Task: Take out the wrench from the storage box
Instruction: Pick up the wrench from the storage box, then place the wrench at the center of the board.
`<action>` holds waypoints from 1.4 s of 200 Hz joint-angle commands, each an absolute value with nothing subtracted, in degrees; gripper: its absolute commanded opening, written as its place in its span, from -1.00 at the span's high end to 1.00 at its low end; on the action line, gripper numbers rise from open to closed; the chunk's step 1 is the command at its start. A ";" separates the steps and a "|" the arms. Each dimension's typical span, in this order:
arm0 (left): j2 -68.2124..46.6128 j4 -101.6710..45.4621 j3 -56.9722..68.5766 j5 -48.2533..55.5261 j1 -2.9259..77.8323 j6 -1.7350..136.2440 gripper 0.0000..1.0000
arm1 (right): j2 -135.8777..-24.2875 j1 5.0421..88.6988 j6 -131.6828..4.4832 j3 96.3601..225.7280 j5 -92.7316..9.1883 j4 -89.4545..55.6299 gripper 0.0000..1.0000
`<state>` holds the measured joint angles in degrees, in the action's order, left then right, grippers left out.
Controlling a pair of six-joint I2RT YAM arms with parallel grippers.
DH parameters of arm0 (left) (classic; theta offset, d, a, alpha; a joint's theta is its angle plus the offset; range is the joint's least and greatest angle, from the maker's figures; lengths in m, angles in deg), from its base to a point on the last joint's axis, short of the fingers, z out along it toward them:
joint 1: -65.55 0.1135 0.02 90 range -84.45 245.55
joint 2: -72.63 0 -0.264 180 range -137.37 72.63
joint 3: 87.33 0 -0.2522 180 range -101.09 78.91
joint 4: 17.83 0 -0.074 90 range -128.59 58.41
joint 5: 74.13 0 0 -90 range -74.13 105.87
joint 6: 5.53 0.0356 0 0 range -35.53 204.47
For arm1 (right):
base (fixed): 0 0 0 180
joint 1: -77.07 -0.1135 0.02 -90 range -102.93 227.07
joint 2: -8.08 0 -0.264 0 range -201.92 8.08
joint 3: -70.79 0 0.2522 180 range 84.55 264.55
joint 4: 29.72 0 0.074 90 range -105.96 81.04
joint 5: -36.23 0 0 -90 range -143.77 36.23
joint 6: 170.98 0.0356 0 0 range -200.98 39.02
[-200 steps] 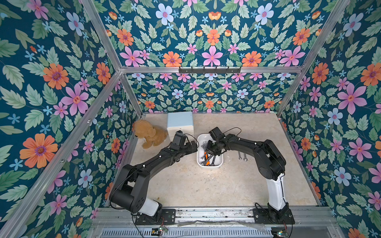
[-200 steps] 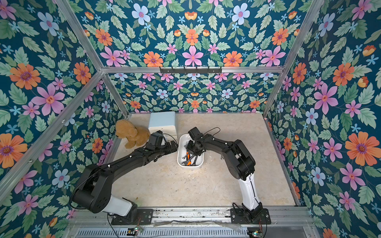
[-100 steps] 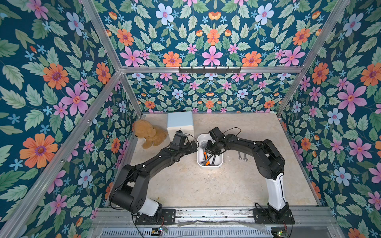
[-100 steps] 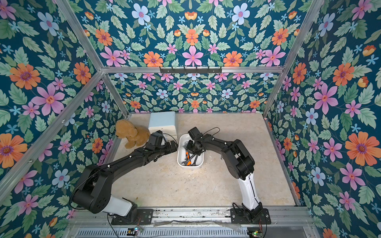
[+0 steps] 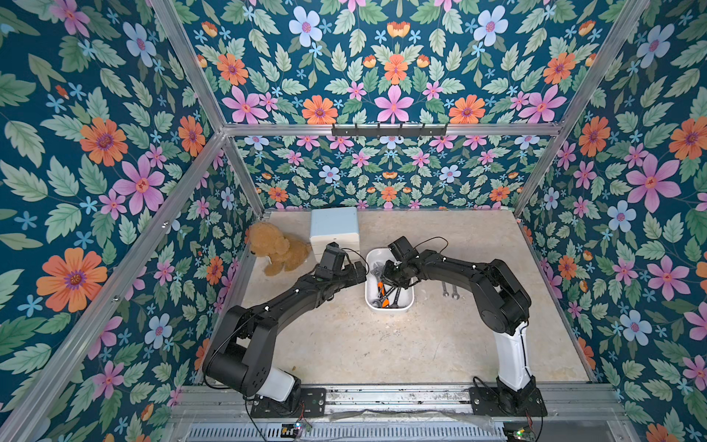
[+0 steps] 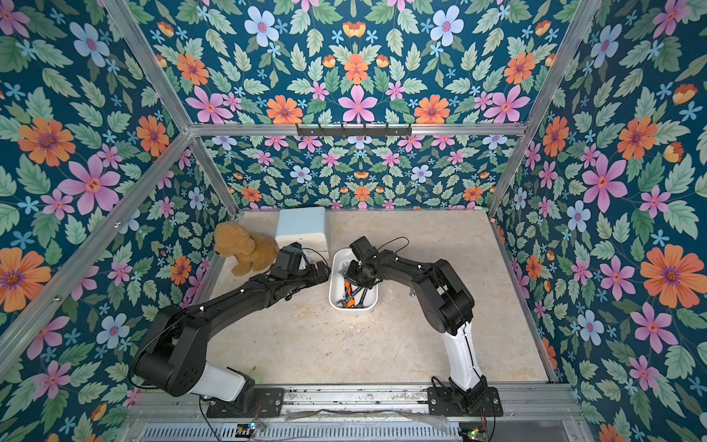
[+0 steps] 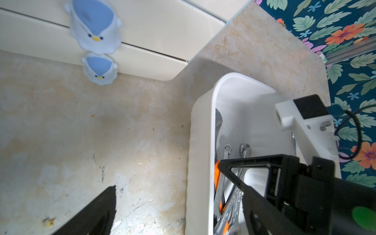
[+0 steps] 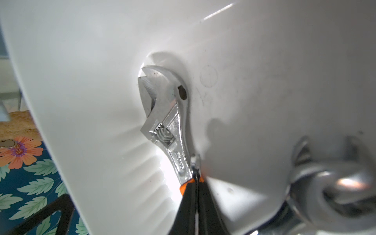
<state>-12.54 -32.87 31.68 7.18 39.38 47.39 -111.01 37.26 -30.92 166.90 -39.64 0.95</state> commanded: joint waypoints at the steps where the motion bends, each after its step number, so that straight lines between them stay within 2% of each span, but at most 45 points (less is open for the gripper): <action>1: -12.12 -32.38 31.89 7.32 39.45 47.72 -0.97 | -109.83 37.16 -32.01 167.34 -38.25 -0.16 1.00; 75: -10.94 -32.54 31.64 6.86 39.34 48.03 -0.94 | -104.26 38.28 -39.50 172.57 -38.75 7.13 1.00; 156: -13.53 -32.55 27.40 3.22 39.27 46.87 -0.90 | -89.76 52.57 -58.70 161.55 -30.69 18.52 1.00; 207: -16.35 -32.38 24.35 2.42 39.27 46.93 -0.90 | -95.22 56.02 -64.96 160.14 -28.98 19.69 1.00; 280: -18.09 -33.86 22.57 3.12 39.33 47.99 -0.90 | -105.17 57.01 -68.21 164.09 -34.13 21.93 1.00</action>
